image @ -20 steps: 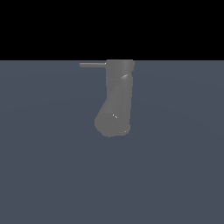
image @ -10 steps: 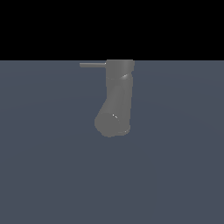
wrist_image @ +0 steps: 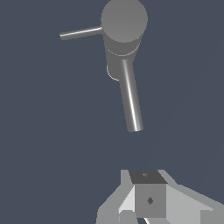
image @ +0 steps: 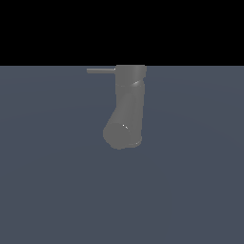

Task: Turn on the faucet by rotating a designated handle.

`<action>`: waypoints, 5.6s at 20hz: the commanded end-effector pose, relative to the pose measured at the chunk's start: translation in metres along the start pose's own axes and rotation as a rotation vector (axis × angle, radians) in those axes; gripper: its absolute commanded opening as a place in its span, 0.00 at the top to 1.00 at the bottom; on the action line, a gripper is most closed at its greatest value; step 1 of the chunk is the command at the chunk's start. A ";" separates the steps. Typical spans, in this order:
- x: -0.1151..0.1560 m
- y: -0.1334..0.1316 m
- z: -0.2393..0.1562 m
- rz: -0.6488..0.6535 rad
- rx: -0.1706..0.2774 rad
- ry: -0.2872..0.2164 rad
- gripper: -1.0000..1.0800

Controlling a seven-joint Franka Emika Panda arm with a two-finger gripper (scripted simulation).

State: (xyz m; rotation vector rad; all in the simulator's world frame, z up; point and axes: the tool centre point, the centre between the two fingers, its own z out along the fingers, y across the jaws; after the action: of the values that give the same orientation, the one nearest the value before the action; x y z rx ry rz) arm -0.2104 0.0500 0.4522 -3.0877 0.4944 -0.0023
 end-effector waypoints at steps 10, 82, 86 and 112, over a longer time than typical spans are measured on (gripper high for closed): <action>0.026 -0.048 0.033 0.246 0.001 0.000 1.00; 0.245 -0.118 0.184 1.405 -0.012 0.012 1.00; 0.234 -0.115 0.184 1.405 -0.012 0.012 1.00; 0.171 -0.101 0.184 1.407 -0.004 0.011 1.00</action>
State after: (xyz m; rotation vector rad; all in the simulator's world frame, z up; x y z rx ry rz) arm -0.0153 0.0965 0.2698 -2.0433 2.3771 -0.0028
